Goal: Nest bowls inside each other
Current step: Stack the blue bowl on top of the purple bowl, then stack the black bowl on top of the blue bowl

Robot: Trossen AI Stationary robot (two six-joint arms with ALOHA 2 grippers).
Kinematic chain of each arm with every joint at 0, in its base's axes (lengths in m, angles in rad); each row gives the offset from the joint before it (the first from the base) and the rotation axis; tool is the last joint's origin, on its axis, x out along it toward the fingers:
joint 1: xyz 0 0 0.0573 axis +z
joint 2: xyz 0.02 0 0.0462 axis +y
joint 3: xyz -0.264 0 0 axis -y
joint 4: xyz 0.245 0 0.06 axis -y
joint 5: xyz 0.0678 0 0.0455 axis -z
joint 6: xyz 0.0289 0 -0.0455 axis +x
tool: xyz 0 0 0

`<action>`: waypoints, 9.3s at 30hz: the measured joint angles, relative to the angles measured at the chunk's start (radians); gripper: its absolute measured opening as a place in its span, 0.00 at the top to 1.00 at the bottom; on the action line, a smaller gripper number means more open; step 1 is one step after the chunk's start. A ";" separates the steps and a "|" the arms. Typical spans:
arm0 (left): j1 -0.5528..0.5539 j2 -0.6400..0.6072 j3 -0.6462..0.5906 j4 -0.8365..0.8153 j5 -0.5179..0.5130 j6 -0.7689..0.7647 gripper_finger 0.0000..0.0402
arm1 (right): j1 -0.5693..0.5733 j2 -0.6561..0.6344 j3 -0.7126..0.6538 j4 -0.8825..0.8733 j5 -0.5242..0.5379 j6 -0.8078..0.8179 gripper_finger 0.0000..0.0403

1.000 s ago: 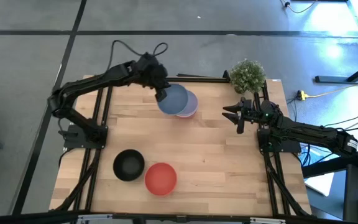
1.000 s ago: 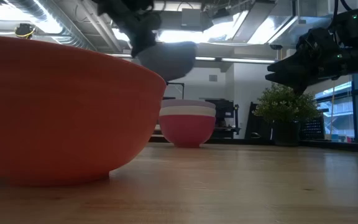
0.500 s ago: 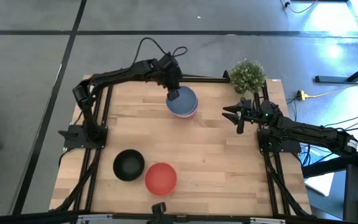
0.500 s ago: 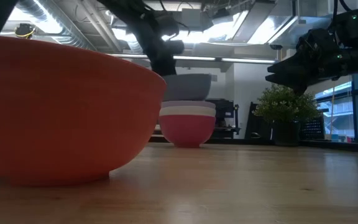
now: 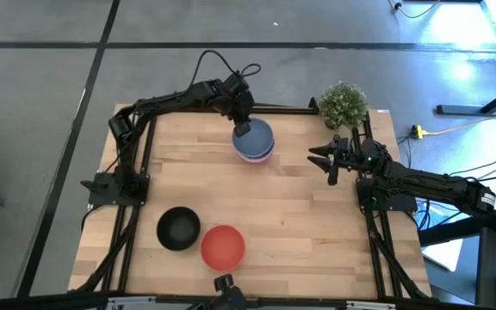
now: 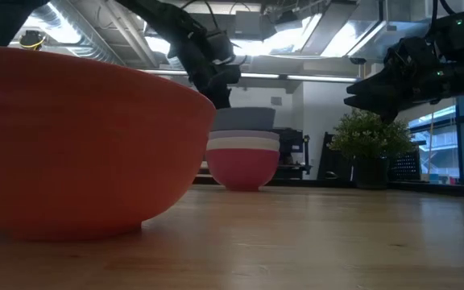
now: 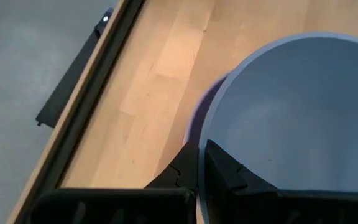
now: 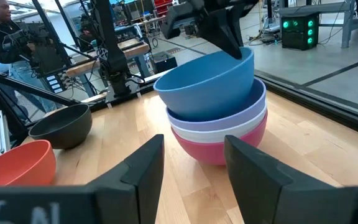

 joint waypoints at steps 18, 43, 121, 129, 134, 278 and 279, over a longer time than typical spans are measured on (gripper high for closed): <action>-0.017 0.051 0.000 0.063 0.037 -0.019 0.81 | 0.000 0.000 0.000 -0.005 0.000 0.000 0.58; -0.010 -0.170 0.000 0.222 0.028 0.016 0.74 | 0.000 0.000 0.000 -0.008 0.000 -0.002 0.58; -0.778 -0.887 -0.845 -0.270 -0.048 -0.569 0.74 | 0.000 0.000 0.000 0.001 0.086 0.170 0.58; -0.783 -0.881 -0.900 -0.219 -0.021 -0.587 0.74 | 0.000 0.000 0.000 0.001 0.086 0.170 0.58; -0.790 -0.858 -0.914 -0.205 -0.004 -0.588 0.74 | 0.000 0.000 0.000 0.001 0.086 0.170 0.58; -0.084 0.165 0.410 -0.431 -0.112 0.117 0.89 | 0.000 0.000 0.000 -0.016 0.015 0.132 0.58; -0.086 0.165 0.410 -0.431 -0.105 0.118 0.88 | 0.000 0.000 0.000 -0.016 0.015 0.132 0.58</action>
